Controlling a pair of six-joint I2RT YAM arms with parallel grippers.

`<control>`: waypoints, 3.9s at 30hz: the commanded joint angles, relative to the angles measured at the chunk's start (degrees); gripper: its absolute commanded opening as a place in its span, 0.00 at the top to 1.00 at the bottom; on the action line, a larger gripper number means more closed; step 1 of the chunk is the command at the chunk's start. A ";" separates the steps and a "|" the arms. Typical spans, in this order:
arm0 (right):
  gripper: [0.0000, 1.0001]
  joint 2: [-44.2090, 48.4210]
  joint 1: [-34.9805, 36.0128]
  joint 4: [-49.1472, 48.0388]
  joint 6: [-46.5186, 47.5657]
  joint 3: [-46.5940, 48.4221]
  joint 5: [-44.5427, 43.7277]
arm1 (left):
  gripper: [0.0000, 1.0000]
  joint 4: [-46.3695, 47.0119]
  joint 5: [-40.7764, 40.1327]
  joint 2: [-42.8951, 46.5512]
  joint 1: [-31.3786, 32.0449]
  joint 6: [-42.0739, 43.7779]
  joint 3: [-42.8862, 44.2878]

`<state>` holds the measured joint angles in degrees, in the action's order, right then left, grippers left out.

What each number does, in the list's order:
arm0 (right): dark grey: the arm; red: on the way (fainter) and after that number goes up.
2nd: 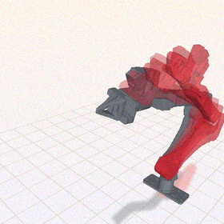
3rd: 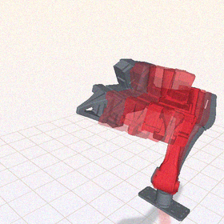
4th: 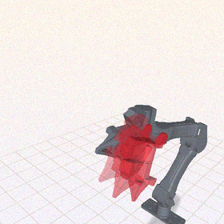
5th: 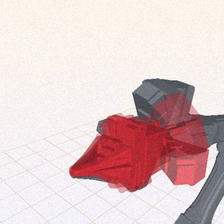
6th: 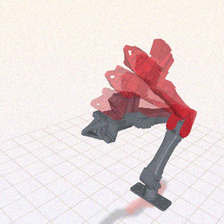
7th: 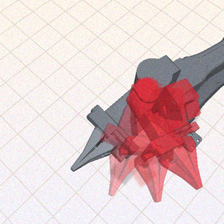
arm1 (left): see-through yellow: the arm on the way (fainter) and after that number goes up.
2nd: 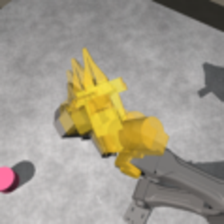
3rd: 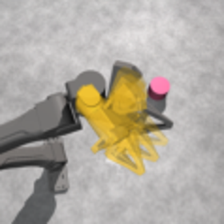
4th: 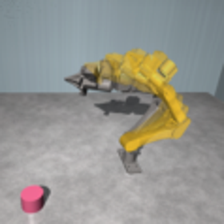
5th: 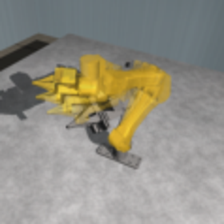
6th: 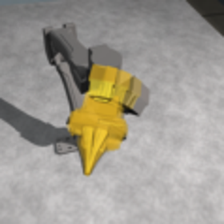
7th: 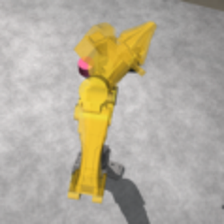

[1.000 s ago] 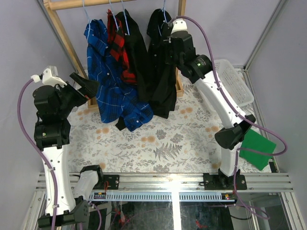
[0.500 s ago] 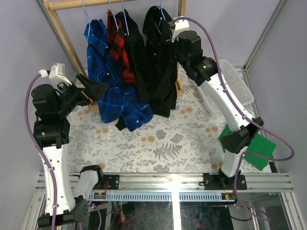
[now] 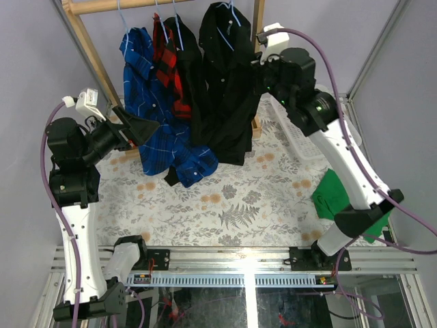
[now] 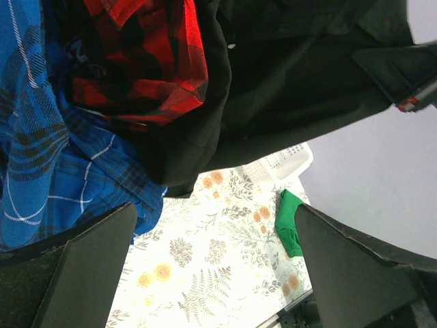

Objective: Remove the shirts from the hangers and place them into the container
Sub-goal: Pick up the hanger from the clothesline.

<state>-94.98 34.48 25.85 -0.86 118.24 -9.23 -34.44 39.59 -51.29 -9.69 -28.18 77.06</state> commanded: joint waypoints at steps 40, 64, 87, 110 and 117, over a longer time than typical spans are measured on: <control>1.00 49.36 -0.20 12.01 24.54 -23.50 33.63 | 0.00 10.01 -29.09 2.58 24.78 3.25 -5.58; 1.00 42.67 -0.16 11.98 27.38 -35.66 47.89 | 0.00 14.12 -49.95 16.18 24.72 -2.94 -8.83; 1.00 37.64 -0.20 -12.15 -2.75 -58.54 49.73 | 0.00 23.97 -8.88 10.26 24.72 -1.35 -21.64; 1.00 30.08 -0.16 -6.54 -9.67 -55.90 59.37 | 0.30 32.67 -17.79 6.72 30.97 -1.61 -28.61; 1.00 30.20 -0.19 -5.25 -7.66 -54.71 59.44 | 0.33 30.93 -26.75 2.81 34.61 -0.93 -25.24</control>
<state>-65.54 34.35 21.56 -10.33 60.75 47.70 -3.77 19.81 -47.29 23.73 -30.94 48.14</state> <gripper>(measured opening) 0.034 0.680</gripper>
